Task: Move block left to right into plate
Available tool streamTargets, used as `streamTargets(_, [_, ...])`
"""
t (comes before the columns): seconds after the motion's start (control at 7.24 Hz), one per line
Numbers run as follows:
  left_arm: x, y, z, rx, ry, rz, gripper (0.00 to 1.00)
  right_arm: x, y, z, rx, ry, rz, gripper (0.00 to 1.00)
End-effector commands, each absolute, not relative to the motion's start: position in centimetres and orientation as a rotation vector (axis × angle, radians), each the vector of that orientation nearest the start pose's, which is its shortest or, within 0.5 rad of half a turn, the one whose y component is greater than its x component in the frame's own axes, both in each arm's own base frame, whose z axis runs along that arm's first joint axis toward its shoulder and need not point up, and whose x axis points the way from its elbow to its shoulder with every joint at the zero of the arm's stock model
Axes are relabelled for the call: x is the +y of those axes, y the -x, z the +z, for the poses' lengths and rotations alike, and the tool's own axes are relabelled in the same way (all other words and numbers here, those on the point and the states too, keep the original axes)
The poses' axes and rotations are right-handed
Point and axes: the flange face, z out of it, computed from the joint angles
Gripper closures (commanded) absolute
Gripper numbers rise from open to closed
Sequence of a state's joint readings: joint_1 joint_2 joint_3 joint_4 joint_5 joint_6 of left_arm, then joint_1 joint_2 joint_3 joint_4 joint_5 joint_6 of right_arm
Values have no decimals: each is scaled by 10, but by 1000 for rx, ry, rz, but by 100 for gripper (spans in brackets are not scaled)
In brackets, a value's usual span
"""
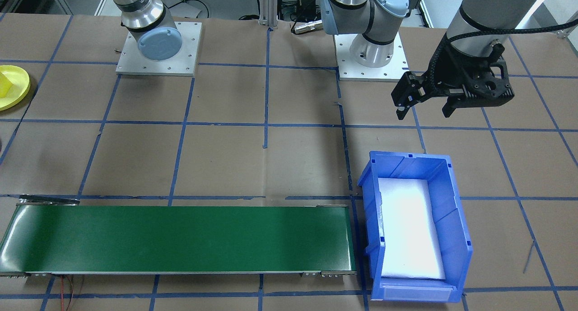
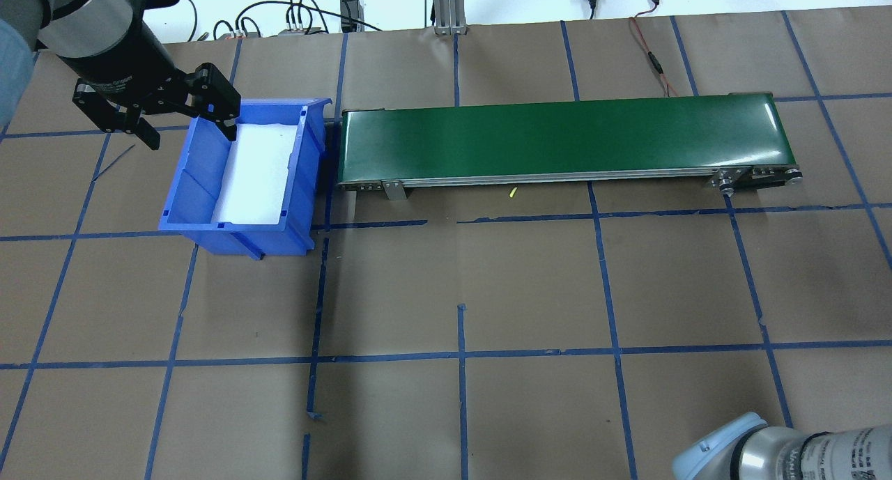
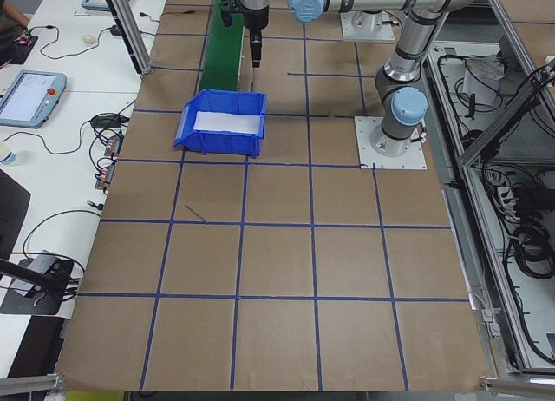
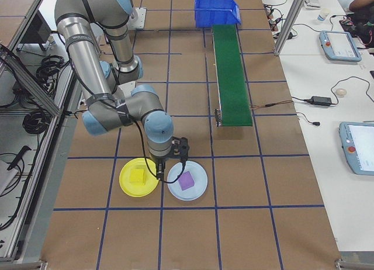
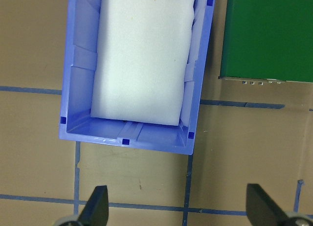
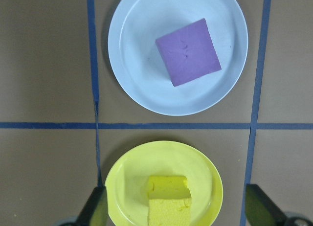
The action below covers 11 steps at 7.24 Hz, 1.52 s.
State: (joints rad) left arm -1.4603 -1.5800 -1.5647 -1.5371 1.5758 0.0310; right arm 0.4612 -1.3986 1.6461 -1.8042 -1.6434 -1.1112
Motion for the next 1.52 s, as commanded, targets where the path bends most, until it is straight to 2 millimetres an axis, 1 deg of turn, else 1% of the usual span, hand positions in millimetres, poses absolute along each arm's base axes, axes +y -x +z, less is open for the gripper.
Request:
streamTargets(0.0, [-511, 77, 491, 3132, 123, -50, 0, -383, 360, 434, 3121, -347, 164, 1])
streamTargets(0.14, [-510, 77, 489, 3132, 123, -45, 0, -400, 320, 453, 3136, -405, 150, 0])
streamTargets(0.28, [-510, 77, 490, 3132, 123, -47, 0, -420, 271, 464, 3156, -277, 151, 0])
streamTargets(0.41, [-510, 77, 490, 3132, 123, -47, 0, -438, 224, 469, 3155, -255, 167, 0])
streamTargets(0.55, [-510, 78, 489, 3134, 120, -45, 0, -456, 161, 473, 3147, -259, 207, 1])
streamTargets(0.69, [-510, 78, 490, 3134, 120, -48, 0, -470, 78, 493, 3145, -261, 234, 1])
streamTargets(0.83, [-510, 78, 490, 3134, 123, -48, 0, -480, 8, 498, 3130, -353, 238, 1])
streamTargets(0.97, [-510, 77, 490, 3134, 125, -48, 0, -479, -50, 500, 3085, -465, 215, 0])
streamTargets(1.1, [-510, 77, 490, 3134, 125, -48, 0, -478, -92, 499, 3006, -607, 211, 1])
streamTargets(1.24, [-510, 77, 490, 3134, 125, -48, 0, -485, -123, 498, 3020, -623, 121, 1])
streamTargets(1.38, [-510, 77, 490, 3134, 125, -48, 0, -483, -140, 496, 3080, -582, 100, 0])
